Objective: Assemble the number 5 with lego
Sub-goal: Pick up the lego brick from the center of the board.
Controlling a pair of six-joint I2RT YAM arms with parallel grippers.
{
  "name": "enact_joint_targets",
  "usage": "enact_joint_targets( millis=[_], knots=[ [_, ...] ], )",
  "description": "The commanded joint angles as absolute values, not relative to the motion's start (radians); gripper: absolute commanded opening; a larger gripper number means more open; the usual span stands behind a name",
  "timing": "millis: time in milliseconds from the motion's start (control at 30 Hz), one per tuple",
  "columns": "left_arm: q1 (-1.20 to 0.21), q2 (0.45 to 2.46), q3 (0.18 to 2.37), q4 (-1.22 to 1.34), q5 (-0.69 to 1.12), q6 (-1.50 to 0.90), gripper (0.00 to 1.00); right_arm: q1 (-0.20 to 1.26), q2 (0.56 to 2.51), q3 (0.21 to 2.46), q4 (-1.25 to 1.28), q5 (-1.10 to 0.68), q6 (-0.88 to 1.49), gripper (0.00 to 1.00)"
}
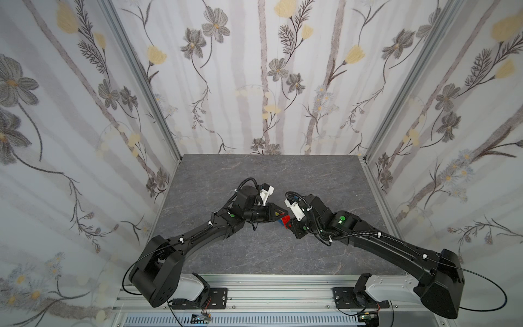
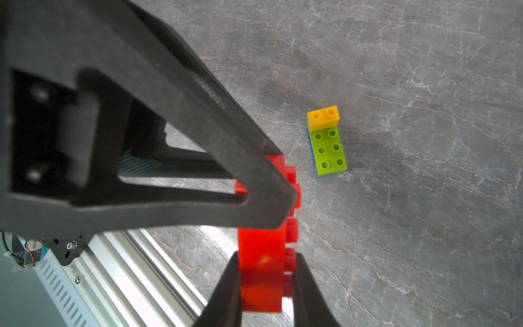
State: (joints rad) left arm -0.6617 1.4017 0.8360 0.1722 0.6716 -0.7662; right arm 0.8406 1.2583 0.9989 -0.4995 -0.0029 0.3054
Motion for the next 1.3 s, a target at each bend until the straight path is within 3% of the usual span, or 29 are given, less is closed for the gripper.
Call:
enact_joint_targets(
  millis=[0, 333, 500, 733, 1267],
  knots=[
    [-0.644, 1.400, 0.830, 0.237, 0.720, -0.776, 0.11, 0.807, 1.241, 0.997, -0.458, -0.068, 0.330, 0.46],
    [-0.604, 1.344, 0.796, 0.332, 0.822, -0.814, 0.07, 0.608, 1.184, 0.952, -0.305, -0.535, 0.397, 0.58],
    [-0.601, 1.297, 0.794, 0.342, 0.849, -0.829, 0.07, 0.500, 1.174, 0.856, -0.024, -0.752, 0.600, 0.62],
    [-0.569, 1.220, 0.789, 0.413, 0.897, -0.899, 0.05, 0.466, 1.161, 0.842, 0.148, -0.880, 0.743, 0.70],
    [-0.560, 1.190, 0.863, 0.460, 0.958, -0.952, 0.05, 0.482, 1.137, 0.848, 0.371, -0.994, 0.951, 0.62]
  ],
)
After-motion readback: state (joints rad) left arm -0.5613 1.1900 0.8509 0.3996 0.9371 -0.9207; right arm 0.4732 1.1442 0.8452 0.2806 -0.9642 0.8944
